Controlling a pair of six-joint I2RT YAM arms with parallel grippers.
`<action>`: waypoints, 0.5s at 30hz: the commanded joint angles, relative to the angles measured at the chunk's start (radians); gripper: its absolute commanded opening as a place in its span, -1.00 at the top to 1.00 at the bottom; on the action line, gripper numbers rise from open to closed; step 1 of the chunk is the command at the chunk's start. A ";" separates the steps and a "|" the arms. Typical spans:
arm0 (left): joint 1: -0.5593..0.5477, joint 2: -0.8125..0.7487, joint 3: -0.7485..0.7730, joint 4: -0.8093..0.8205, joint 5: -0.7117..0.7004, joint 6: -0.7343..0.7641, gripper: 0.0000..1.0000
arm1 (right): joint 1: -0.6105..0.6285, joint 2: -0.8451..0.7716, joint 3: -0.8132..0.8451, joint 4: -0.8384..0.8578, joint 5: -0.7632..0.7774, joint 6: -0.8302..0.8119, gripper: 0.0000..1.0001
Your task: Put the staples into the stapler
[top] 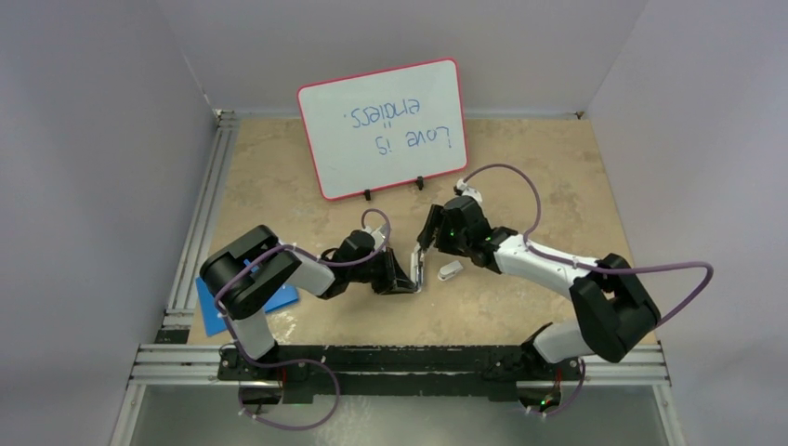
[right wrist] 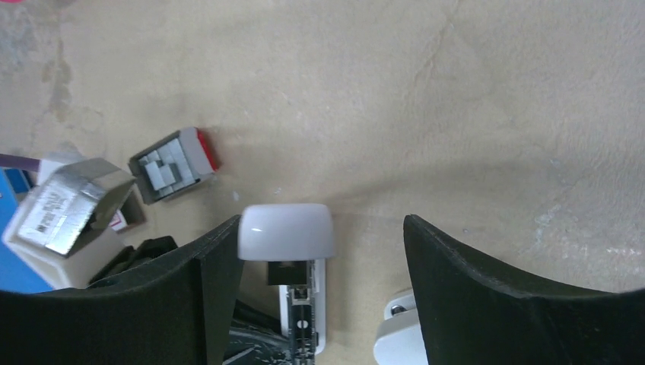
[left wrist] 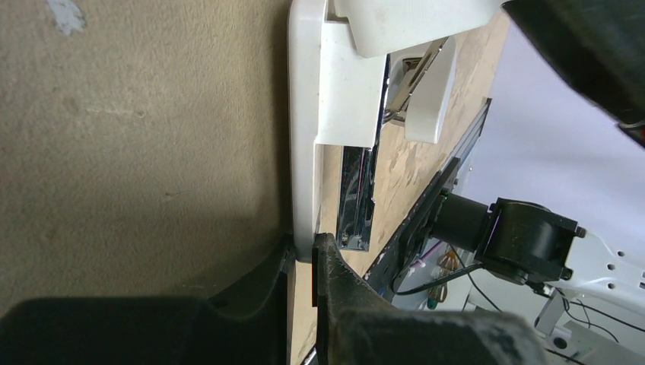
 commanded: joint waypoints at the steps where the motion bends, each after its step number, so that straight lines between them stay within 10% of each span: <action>1: -0.013 0.036 0.003 -0.096 -0.084 0.001 0.97 | 0.000 -0.011 -0.040 0.102 -0.003 0.032 -0.52; 15: -0.013 0.052 -0.001 -0.069 -0.075 -0.013 0.93 | 0.029 0.019 -0.093 0.218 -0.093 0.029 -0.25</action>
